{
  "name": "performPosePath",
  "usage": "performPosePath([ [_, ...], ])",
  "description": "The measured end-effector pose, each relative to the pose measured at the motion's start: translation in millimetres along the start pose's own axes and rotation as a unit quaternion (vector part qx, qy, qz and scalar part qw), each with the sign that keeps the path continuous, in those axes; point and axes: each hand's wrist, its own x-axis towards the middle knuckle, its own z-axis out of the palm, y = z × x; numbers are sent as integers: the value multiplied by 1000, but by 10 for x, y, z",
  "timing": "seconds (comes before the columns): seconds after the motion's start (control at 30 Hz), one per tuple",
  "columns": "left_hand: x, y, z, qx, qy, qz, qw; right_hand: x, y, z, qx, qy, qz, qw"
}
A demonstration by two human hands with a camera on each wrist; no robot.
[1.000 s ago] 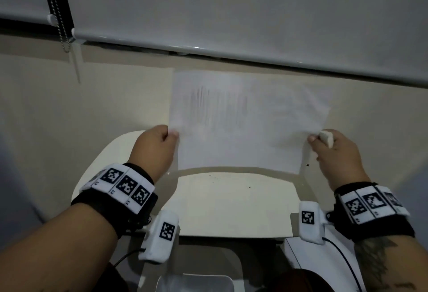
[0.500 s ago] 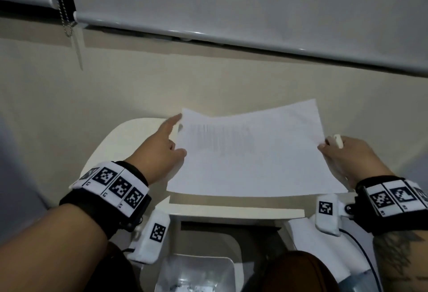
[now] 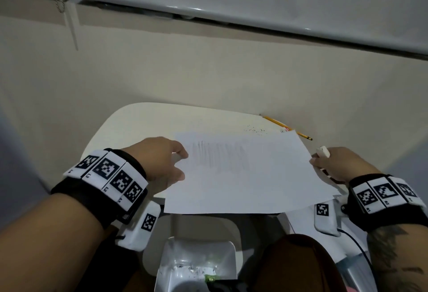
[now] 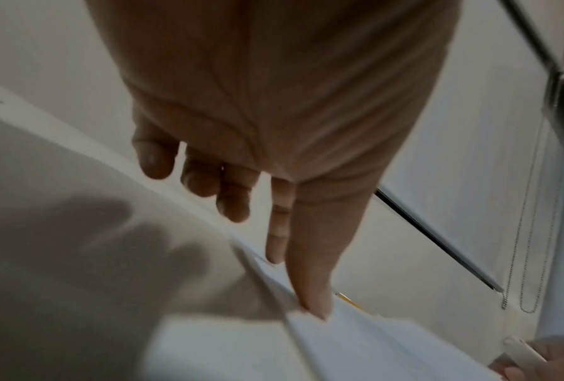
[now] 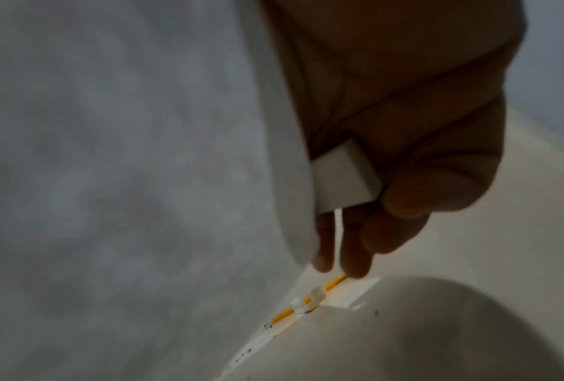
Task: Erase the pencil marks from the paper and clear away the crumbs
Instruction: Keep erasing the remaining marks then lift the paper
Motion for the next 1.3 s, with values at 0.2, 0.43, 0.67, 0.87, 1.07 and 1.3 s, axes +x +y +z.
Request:
performPosePath([
  [0.2,59,47,-27,32,16,37,999,-34,-338,-266,-16,49,-68,996],
  [0.43,27,96,-8,56,-74,30,995,-613,-1106,-649,143,-20,-246,958],
  [0.67,154,-60,69,88,-64,23,994,-739,-1757,-408,193,-68,-341,918],
  [0.87,227,-183,187,78,-43,29,996,-484,-2024,546,-26,-195,-307,931],
  [1.07,243,-249,130,63,-56,39,996,-303,-2324,944,-122,-179,-330,919],
  [1.3,269,-268,115,54,-63,46,995,-144,-2435,991,-142,-188,-325,916],
])
